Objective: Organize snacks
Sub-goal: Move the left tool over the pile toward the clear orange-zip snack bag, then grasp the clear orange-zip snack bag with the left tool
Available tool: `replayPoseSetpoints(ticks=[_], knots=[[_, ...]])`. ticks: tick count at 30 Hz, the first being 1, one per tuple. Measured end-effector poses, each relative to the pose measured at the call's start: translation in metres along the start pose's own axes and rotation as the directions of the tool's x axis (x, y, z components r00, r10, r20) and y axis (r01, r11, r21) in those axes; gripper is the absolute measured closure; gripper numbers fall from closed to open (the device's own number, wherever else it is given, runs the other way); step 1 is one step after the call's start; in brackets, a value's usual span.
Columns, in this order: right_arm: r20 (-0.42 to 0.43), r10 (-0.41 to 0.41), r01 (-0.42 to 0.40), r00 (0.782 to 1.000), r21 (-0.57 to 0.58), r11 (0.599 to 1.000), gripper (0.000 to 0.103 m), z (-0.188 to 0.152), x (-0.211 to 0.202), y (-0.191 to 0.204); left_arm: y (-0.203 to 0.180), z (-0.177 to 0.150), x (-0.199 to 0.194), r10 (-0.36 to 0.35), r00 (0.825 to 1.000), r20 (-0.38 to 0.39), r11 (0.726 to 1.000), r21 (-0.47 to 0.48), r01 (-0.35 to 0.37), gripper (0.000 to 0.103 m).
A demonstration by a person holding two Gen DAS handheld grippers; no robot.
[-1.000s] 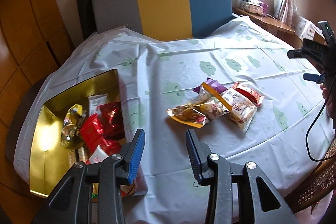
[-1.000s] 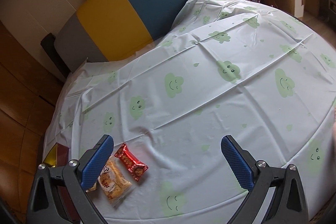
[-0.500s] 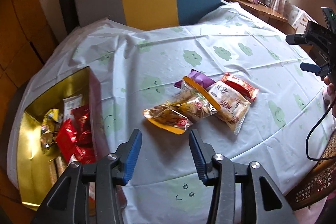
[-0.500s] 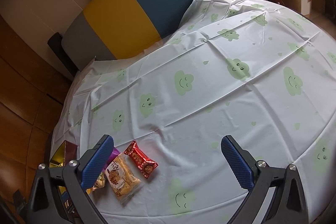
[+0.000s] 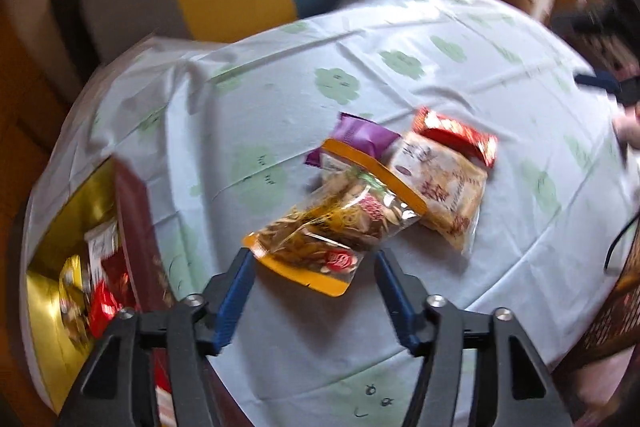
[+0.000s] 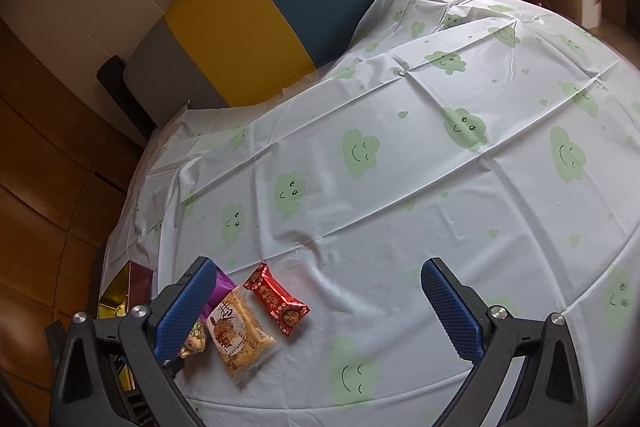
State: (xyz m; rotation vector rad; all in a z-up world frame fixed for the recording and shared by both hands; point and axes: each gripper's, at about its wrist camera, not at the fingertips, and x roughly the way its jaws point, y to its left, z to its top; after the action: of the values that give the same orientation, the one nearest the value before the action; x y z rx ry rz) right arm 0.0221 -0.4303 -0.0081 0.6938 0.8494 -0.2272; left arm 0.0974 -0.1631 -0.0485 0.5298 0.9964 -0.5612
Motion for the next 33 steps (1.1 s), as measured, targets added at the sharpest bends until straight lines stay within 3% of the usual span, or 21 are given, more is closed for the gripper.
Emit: replayPoseSetpoints(ticks=[4, 12, 15, 17, 23, 30, 33], knots=[[0.0, 0.004, -0.004, 1.0, -0.003, 1.0, 0.0, 0.0, 0.0, 0.0, -0.004, 0.009, 0.011, 0.006, 1.0, -0.03, 0.997, 0.083, -0.004, 0.033], [-0.004, 0.011, -0.011, 1.0, 0.0, 1.0, 0.0, 0.0, 0.0, 0.001, -0.005, 0.024, 0.038, -0.019, 0.997, -0.07, 0.994, 0.106, 0.027, 0.033], [-0.001, 0.005, -0.005, 1.0, -0.003, 1.0, 0.0, 0.0, 0.0, 0.001, -0.002, 0.026, 0.05, -0.067, 0.994, -0.08, 0.997, 0.043, 0.071, 0.035], [0.003, -0.002, 0.002, 1.0, -0.007, 1.0, 0.0, 0.0, 0.0, 0.001, 0.006, 0.025, 0.05, -0.118, 0.991, -0.066, 0.992, -0.041, 0.116, 0.044], [-0.005, -0.016, 0.016, 1.0, -0.024, 1.0, 0.0, -0.001, 0.002, 0.003, 0.005, 0.003, 0.033, -0.102, 0.995, 0.003, 0.982, -0.162, 0.102, 0.05], [-0.029, -0.039, 0.038, 0.999, -0.05, 0.998, 0.0, -0.004, 0.008, 0.005, -0.009, -0.033, 0.014, -0.049, 0.997, 0.054, 0.979, -0.197, 0.058, 0.05], [-0.036, -0.045, 0.042, 0.998, -0.078, 0.996, 0.001, -0.005, 0.01, 0.009, -0.02, -0.041, 0.012, 0.001, 0.996, 0.093, 0.987, -0.162, 0.014, 0.049]])
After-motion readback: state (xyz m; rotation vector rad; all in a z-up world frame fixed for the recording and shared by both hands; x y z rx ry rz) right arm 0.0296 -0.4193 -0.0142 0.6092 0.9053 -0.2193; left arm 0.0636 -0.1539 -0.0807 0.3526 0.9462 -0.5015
